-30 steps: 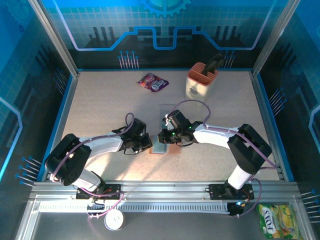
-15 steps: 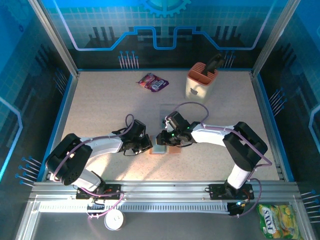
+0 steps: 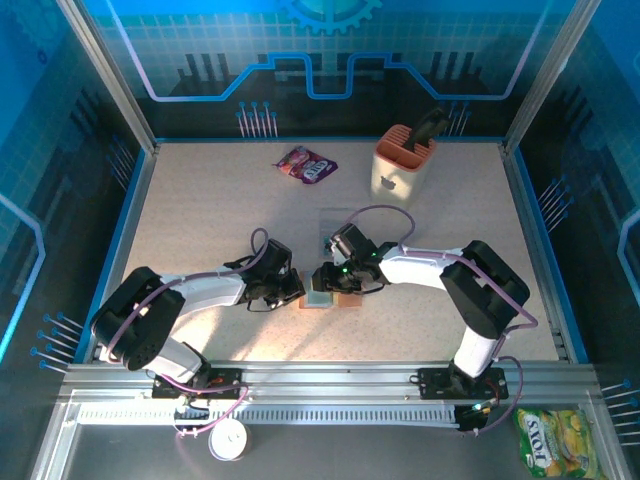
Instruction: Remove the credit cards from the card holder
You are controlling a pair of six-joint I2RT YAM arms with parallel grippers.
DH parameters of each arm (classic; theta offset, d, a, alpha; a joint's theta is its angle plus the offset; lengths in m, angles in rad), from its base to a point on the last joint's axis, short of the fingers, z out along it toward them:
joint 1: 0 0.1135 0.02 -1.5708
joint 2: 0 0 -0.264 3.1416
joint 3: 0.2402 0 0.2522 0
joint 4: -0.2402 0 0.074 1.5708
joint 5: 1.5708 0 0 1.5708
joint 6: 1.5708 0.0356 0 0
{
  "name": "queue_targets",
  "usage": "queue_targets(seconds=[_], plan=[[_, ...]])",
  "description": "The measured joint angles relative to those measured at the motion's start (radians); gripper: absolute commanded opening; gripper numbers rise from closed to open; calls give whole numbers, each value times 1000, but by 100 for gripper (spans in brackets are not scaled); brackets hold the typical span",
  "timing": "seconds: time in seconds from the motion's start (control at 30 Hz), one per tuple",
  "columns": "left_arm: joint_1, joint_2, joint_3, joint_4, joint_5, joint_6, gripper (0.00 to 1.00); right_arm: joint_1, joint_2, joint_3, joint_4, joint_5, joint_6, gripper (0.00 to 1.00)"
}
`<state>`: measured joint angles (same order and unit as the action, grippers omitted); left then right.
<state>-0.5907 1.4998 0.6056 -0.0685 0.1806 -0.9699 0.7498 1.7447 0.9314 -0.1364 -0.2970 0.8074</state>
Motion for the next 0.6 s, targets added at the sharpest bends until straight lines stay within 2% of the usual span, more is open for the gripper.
queue_targets(seconds=[0.6], plan=[[0,-13,1,-4,-1,0,11,-38,-26,-5,-48,7,-23,42]])
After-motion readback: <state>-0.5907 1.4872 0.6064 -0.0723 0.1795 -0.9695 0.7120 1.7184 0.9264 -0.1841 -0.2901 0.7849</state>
